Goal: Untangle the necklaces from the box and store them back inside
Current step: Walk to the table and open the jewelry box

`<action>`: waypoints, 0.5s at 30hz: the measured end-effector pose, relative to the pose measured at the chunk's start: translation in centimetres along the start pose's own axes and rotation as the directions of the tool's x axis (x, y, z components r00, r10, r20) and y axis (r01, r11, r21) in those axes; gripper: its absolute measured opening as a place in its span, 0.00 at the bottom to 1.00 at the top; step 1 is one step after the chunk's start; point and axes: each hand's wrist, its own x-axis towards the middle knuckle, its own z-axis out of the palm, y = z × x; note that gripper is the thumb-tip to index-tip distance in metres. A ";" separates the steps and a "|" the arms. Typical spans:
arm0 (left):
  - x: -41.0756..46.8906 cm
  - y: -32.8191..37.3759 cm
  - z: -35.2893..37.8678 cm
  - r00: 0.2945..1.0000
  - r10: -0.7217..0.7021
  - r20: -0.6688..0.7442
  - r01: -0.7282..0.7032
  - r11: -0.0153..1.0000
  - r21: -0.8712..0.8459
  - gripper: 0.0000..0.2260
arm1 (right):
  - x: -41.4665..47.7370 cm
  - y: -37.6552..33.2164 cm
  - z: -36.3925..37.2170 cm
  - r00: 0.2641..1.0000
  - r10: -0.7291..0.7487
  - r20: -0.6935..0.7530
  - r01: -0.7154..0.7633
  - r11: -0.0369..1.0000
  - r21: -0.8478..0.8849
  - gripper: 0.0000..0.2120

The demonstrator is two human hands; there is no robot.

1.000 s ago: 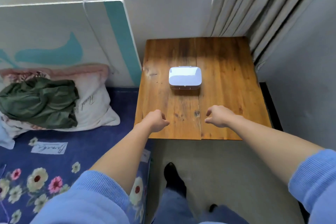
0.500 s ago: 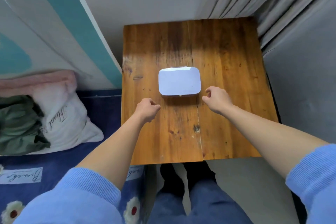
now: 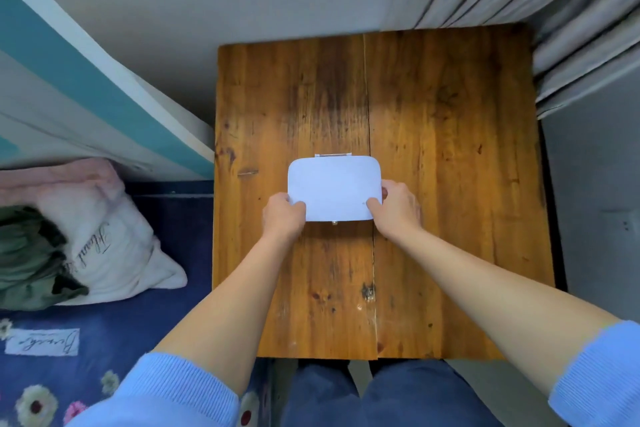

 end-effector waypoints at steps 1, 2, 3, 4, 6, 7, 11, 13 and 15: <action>-0.1 0.1 0.1 1.000 -0.008 -0.009 0.008 1.000 -0.007 0.04 | 0.1 -0.1 -0.3 1.000 0.006 0.014 -0.006 1.000 0.009 0.17; -0.2 0.2 0.1 1.000 -0.020 -0.015 0.020 1.000 -0.015 0.03 | 0.3 -0.2 -0.5 1.000 0.012 0.025 -0.013 1.000 0.018 0.17; -0.2 0.2 0.1 0.999 -0.031 -0.025 0.031 0.999 -0.023 0.02 | 0.5 -0.3 -0.8 0.999 0.020 0.031 -0.021 0.999 0.027 0.16; -0.1 0.3 0.0 0.998 -0.042 -0.043 0.040 0.999 -0.034 0.05 | 0.7 -0.5 -1.1 0.999 0.028 0.027 -0.029 0.999 0.042 0.15; 0.1 0.6 -0.4 0.995 -0.053 -0.084 0.048 0.997 -0.067 0.07 | 0.7 -0.7 -1.7 1.000 0.021 0.015 -0.022 0.996 0.081 0.12; 0.1 0.8 -0.6 0.993 -0.057 -0.103 0.047 0.995 -0.090 0.06 | 0.7 -0.7 -1.9 1.000 0.003 0.021 -0.005 0.995 0.102 0.11; 0.0 1.9 -2.6 0.991 -0.065 -0.118 0.037 0.974 -0.221 0.05 | 0.5 -0.5 -3.5 0.997 -0.068 0.025 0.064 0.988 0.138 0.17; 0.2 2.8 -4.0 0.995 -0.022 -0.095 -0.004 0.964 -0.264 0.09 | 0.8 -0.5 -4.5 0.989 -0.146 0.011 0.144 0.985 0.099 0.19; 0.5 4.0 -5.1 0.996 0.013 -0.086 -0.038 0.952 -0.305 0.11 | 1.6 -0.9 -5.6 0.970 -0.243 -0.005 0.243 0.969 0.033 0.16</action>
